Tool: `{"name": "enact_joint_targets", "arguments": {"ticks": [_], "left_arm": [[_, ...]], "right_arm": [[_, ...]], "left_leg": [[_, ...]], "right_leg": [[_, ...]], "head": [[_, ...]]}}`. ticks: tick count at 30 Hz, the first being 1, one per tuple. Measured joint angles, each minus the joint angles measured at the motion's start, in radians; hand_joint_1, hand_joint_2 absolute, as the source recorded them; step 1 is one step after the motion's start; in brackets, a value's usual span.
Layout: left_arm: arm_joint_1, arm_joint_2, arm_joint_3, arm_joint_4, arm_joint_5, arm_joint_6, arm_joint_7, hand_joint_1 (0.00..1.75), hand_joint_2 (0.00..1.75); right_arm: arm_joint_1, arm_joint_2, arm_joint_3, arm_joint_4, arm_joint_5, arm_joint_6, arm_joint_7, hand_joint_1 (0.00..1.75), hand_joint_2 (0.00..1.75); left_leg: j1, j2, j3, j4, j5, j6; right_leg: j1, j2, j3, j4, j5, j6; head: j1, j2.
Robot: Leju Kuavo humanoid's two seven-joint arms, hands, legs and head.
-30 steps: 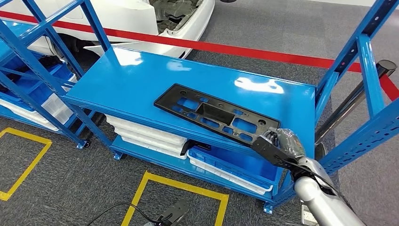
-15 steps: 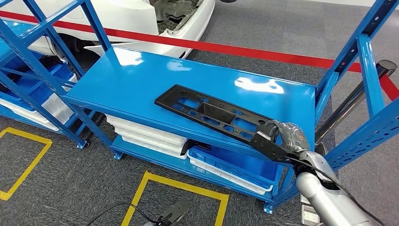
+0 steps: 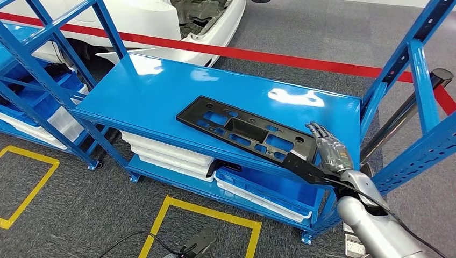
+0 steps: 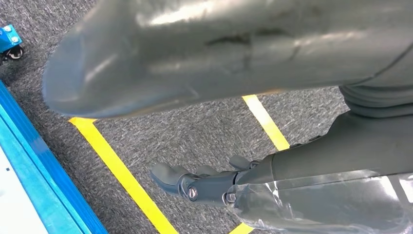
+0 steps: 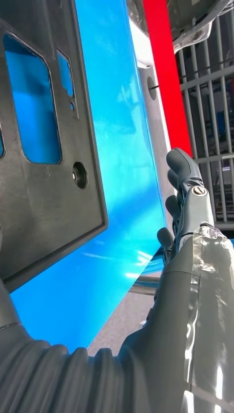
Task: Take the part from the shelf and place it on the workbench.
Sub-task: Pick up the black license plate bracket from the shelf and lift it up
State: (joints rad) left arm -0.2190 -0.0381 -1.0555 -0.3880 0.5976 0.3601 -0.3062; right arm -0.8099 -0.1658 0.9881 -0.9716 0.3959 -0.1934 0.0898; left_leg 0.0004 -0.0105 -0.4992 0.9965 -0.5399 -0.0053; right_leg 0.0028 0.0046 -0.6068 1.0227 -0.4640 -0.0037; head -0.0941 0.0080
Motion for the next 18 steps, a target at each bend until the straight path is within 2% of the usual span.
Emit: {"name": "enact_joint_targets", "arguments": {"ticks": [18], "left_arm": [[0.006, 0.0, 0.0, 0.0, 0.014, 0.0, 0.006, 0.0, 0.0]], "right_arm": [[-0.002, 0.025, 0.02, -0.007, 0.047, -0.027, -0.023, 0.0, 1.75]], "left_leg": [[0.0, 0.0, 0.0, 0.0, 0.0, 0.0]], "right_leg": [[0.0, 0.0, 0.0, 0.0, 0.0, 0.0]], "head": [[0.0, 0.0]]}}
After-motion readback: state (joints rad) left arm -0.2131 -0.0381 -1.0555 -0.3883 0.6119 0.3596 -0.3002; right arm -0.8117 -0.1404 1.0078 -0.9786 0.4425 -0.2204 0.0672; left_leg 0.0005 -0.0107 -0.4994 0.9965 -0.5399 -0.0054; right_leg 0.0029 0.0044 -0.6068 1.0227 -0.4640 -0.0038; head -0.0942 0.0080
